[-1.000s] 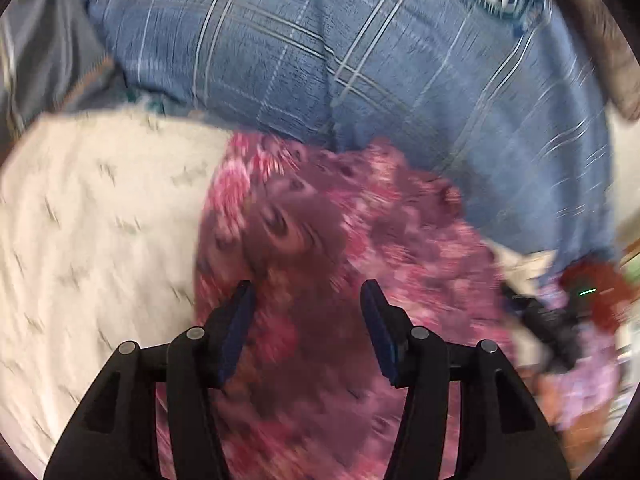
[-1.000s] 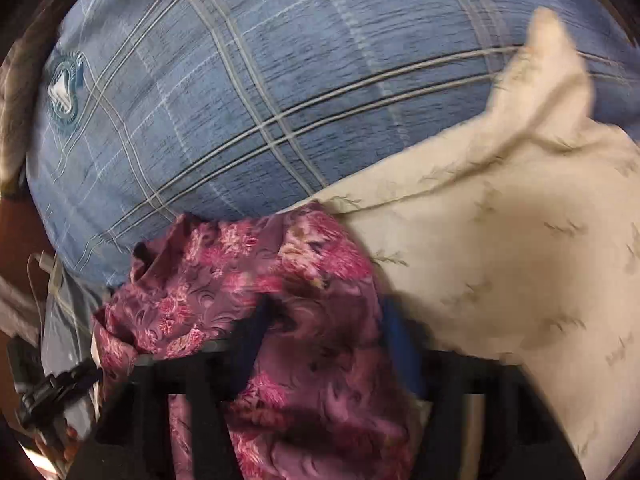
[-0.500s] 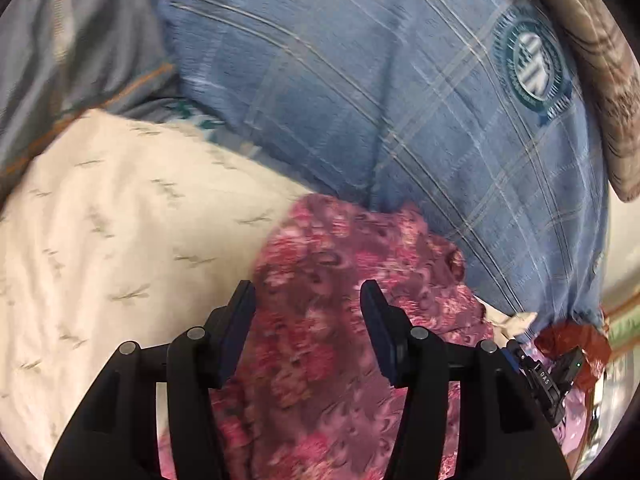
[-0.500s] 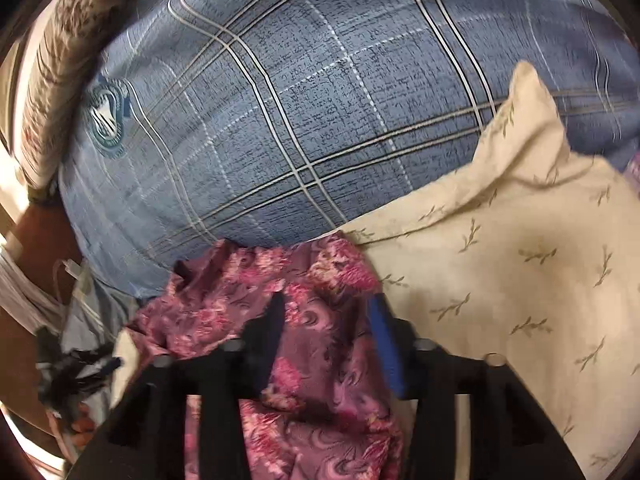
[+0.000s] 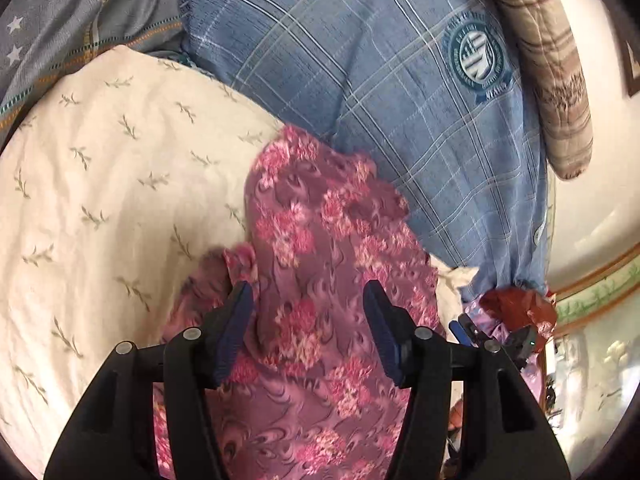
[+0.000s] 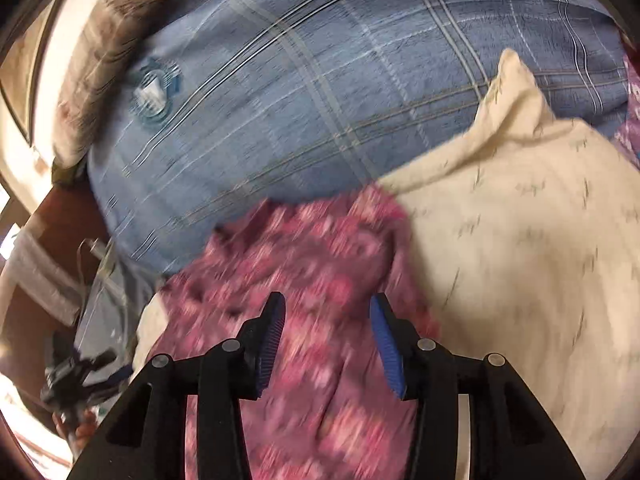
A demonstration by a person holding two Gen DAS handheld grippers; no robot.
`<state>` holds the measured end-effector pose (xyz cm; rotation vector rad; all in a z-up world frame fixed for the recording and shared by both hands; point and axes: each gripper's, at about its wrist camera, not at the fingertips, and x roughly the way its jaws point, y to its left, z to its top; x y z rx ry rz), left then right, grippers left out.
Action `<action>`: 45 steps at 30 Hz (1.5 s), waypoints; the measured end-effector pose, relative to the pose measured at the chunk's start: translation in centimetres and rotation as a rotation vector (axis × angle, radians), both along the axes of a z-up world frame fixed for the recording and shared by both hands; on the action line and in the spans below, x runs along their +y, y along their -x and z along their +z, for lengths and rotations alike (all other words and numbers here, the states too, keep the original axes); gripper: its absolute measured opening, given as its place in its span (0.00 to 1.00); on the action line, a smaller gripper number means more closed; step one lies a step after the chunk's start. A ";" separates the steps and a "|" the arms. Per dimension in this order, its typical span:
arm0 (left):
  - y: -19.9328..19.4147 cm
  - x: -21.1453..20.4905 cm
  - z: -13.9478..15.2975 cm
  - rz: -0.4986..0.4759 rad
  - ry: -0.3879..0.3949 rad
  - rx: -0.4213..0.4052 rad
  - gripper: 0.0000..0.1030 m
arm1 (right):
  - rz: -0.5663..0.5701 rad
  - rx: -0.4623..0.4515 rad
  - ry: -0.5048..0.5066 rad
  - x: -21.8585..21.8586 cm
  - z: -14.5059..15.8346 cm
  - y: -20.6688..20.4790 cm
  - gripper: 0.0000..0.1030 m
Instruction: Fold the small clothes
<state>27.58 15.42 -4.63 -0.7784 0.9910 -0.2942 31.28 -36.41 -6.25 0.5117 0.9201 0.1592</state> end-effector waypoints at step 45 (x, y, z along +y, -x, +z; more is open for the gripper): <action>21.5 3.1 -10.8 -0.181 0.118 0.361 0.51 | 0.155 0.264 0.244 4.5 -3.1 29.1 0.33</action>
